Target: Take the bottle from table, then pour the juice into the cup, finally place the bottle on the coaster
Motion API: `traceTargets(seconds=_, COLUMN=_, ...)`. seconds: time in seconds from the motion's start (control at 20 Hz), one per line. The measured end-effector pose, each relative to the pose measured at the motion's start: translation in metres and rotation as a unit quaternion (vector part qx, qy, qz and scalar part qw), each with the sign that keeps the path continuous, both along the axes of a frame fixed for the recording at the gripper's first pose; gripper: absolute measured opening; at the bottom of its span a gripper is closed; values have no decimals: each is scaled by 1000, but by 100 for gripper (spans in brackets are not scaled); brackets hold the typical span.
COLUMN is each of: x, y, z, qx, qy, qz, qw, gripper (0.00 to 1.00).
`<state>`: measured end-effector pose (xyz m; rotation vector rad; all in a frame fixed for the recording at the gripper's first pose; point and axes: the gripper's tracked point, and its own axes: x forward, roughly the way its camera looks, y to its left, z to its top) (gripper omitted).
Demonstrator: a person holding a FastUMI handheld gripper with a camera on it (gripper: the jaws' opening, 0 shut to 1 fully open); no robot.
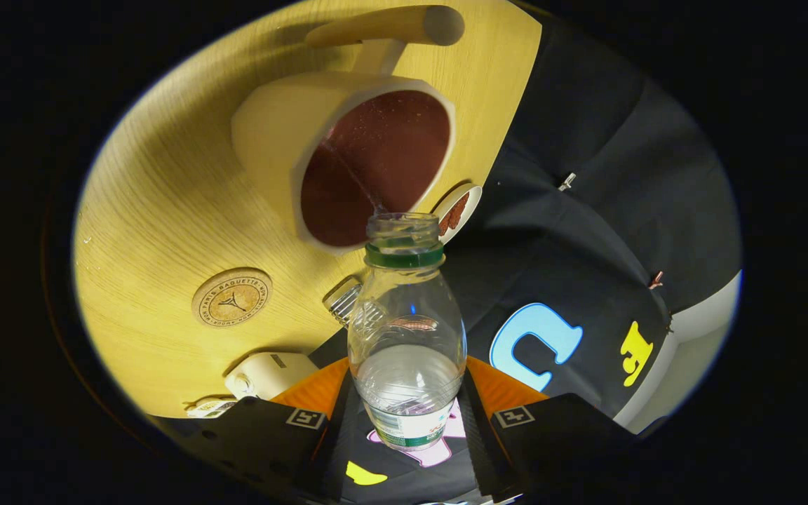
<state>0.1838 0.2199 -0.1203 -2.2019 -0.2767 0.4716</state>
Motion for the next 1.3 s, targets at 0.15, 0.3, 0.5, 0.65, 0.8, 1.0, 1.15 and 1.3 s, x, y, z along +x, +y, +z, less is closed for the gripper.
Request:
traceTargets(seconds=0.15, x=-1, y=2, z=1, qx=-10, qy=-5, qz=4, qw=1000, gripper=72)
traceTargets(seconds=0.3, x=-2, y=5, z=3, qx=-20, qy=-10, qz=12, qw=1000, gripper=72)
traceTargets(seconds=0.5, x=-6, y=9, z=1, qx=-28, qy=-10, qz=24, qw=999, gripper=72)
traceTargets(seconds=0.65, x=-8, y=11, z=0, qx=-32, qy=-10, qz=26, qw=999, gripper=72)
traceTargets(seconds=0.8, x=-9, y=10, z=1, qx=-34, qy=-10, qz=25, qw=999, gripper=72)
traceTargets(seconds=1.0, x=-11, y=10, z=2, qx=-37, qy=-12, qz=24, qw=999, gripper=72)
traceTargets(seconds=1.15, x=-11, y=10, z=3, qx=-35, qy=-13, qz=24, qw=999, gripper=72)
traceTargets(seconds=1.3, x=-13, y=7, z=6, qx=-26, qy=-13, qz=17, qw=999, gripper=72)
